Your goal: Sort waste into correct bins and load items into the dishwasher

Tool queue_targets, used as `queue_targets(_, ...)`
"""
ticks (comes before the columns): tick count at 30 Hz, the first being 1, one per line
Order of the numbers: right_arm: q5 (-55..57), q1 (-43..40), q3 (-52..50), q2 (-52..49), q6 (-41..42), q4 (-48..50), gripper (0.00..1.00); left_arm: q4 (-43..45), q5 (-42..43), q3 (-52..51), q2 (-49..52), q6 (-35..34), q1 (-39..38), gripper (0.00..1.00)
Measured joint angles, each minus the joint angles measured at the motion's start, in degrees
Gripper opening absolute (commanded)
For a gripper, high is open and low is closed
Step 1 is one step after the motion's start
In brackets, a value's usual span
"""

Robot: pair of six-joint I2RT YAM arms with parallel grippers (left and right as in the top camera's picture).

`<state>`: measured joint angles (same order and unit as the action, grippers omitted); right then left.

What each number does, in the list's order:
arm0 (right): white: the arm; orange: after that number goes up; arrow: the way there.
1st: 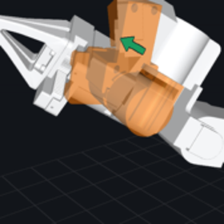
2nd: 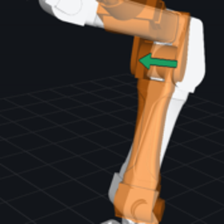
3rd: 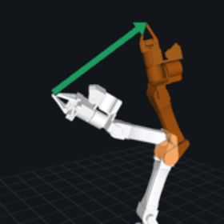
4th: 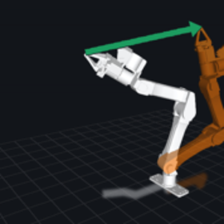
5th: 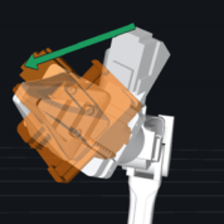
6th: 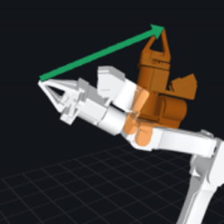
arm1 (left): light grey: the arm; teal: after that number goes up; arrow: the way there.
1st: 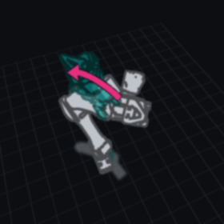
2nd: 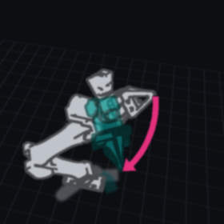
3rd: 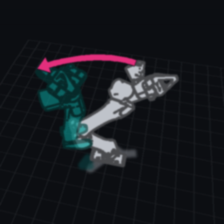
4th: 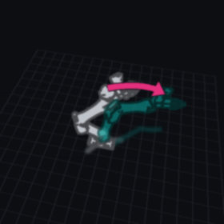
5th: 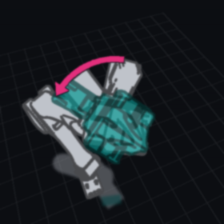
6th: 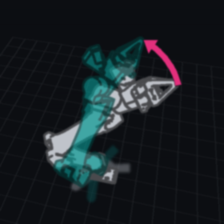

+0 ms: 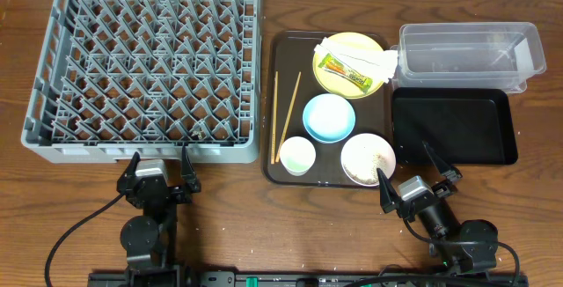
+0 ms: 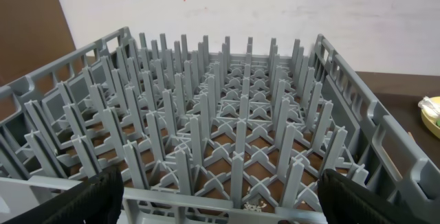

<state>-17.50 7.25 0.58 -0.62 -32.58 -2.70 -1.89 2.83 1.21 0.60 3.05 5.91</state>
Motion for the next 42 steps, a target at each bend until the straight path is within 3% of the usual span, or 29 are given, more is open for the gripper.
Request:
queue_targets(29, 0.6, 0.0, 0.0, 0.0, 0.0, 0.1, 0.99, 0.0, 0.0, 0.0, 0.0, 0.0, 0.0, 0.92)
queue_targets(42, -0.2, 0.0, -0.1, 0.0, 2.5, 4.7, 0.99, 0.0, 0.0, 0.0, 0.0, 0.0, 0.0, 0.92)
